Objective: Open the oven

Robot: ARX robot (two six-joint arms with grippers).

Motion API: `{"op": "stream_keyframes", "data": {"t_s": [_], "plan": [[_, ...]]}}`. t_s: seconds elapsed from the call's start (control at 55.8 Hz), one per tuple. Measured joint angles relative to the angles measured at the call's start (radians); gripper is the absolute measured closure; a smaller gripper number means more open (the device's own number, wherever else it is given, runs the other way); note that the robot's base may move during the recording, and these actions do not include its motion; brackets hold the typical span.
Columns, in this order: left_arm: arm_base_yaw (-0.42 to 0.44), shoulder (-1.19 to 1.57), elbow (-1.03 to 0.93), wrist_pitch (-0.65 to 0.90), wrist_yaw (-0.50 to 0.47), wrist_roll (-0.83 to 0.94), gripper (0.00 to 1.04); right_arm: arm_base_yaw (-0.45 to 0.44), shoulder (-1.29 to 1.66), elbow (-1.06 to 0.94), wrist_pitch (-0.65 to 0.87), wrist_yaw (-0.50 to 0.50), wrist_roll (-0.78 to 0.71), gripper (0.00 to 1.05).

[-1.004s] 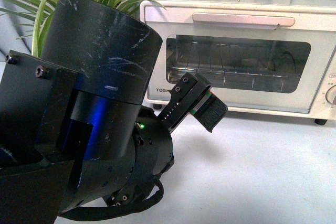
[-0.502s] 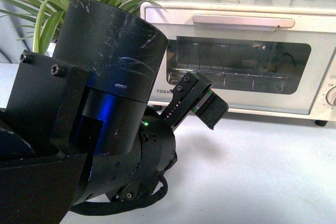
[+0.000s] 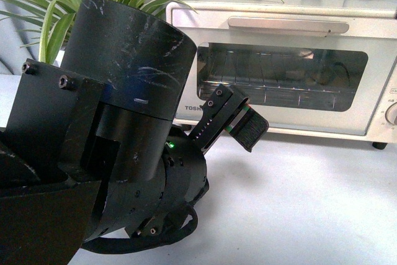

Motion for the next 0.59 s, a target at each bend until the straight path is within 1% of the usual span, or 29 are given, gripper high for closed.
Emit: {"op": "stream_keyframes", "data": {"t_s": [0.143,0.592], "plan": [[0.002,0.0,-0.003,0.003,0.002,-0.003,0.07,0.007,0.129,0.105,-0.023,0.059,0.025,0.09],[0.007,-0.002,-0.005,0.004,0.012,-0.003,0.07,0.016,0.295,0.271,-0.072,0.112,0.046,0.09]]}}
